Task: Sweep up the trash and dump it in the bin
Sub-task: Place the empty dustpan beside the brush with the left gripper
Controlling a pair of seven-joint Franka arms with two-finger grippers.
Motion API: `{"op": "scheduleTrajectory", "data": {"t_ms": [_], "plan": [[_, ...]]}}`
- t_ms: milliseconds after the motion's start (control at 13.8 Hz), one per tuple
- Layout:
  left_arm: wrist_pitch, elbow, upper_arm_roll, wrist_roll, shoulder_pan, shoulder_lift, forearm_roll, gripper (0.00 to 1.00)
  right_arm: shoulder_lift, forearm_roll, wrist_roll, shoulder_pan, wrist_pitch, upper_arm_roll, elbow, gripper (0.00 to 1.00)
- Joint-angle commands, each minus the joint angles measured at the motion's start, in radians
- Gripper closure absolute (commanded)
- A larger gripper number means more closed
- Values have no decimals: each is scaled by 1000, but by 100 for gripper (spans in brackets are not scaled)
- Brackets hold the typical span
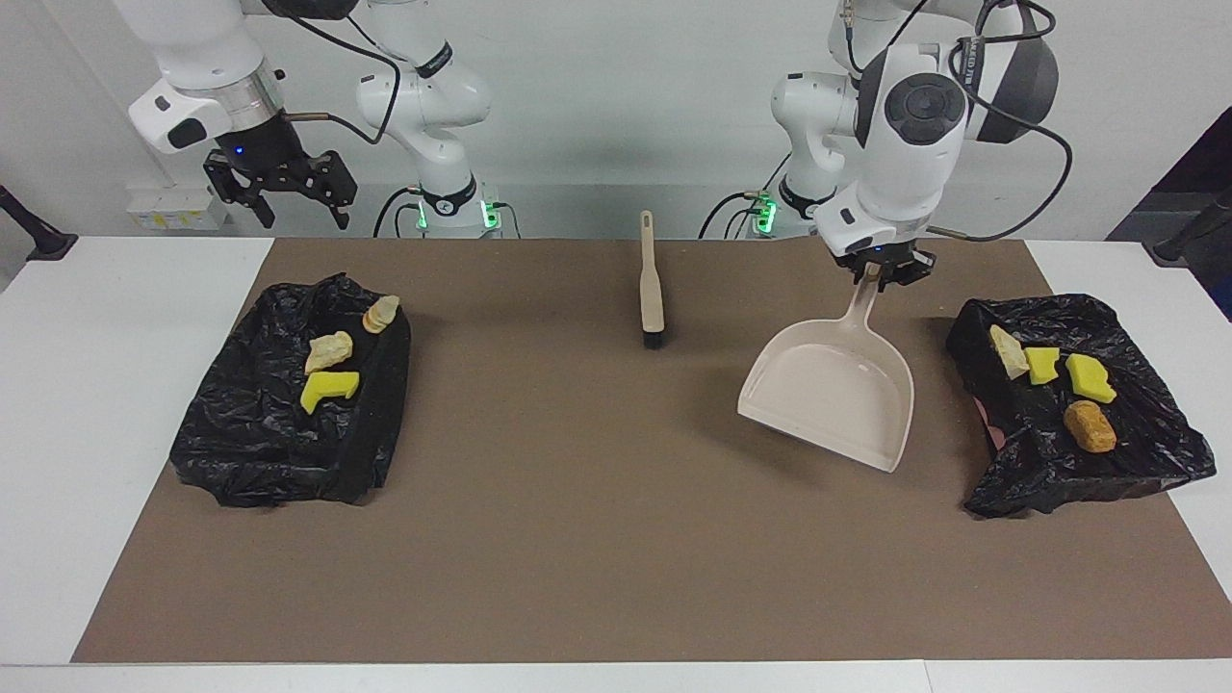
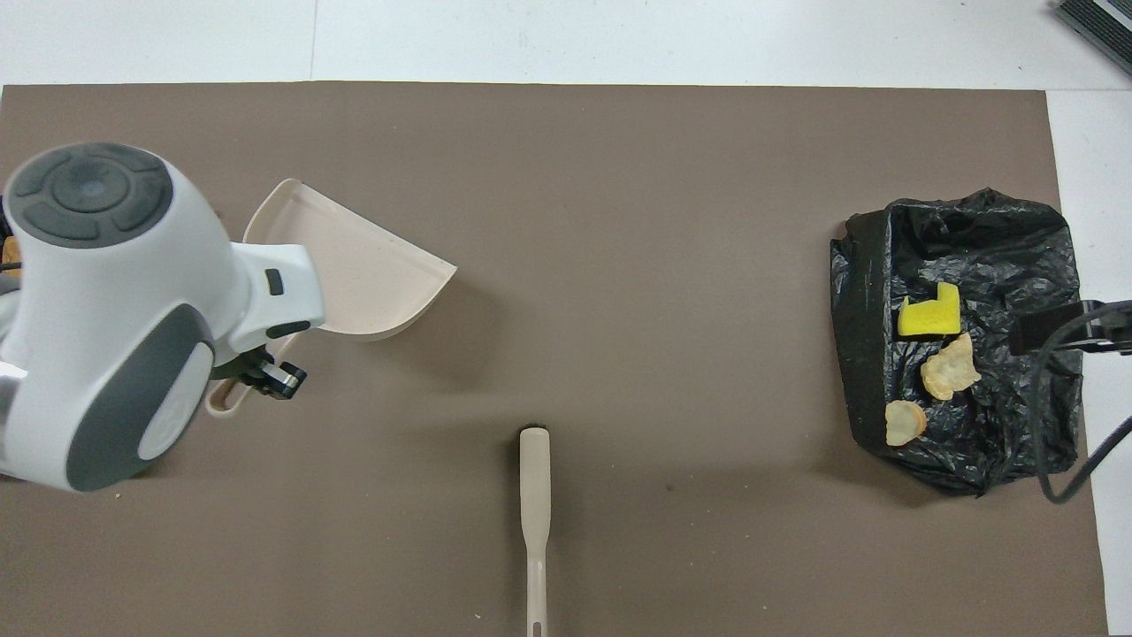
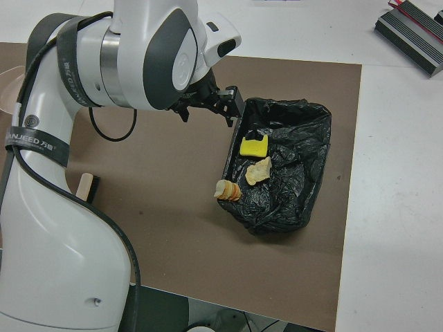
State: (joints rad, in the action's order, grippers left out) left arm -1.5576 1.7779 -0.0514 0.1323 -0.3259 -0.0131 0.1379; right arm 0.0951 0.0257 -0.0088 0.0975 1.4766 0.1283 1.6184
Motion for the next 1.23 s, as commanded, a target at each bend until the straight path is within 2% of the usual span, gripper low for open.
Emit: {"op": "scheduleTrajectory", "data": {"t_ms": [0, 290, 435, 724, 1087, 1159], "plan": [[-97, 38, 19, -147, -79, -14, -69, 100, 31, 19, -13, -9, 33, -12, 40, 0], [-287, 37, 19, -399, -208, -131, -104, 100, 31, 17, -20, -10, 30, -12, 40, 0], [-401, 28, 19, -437, -232, -195, -174, 100, 31, 17, -23, -10, 28, -12, 40, 0], [-565, 28, 18, -558, -288, -275, -214, 100, 31, 17, -25, -12, 27, -12, 40, 0], [-592, 38, 18, -649, -349, -303, -225, 100, 31, 17, -25, -12, 27, -12, 40, 0], [-587, 40, 18, -655, -340, -304, -225, 91, 31, 17, -26, -12, 27, -12, 40, 0]]}}
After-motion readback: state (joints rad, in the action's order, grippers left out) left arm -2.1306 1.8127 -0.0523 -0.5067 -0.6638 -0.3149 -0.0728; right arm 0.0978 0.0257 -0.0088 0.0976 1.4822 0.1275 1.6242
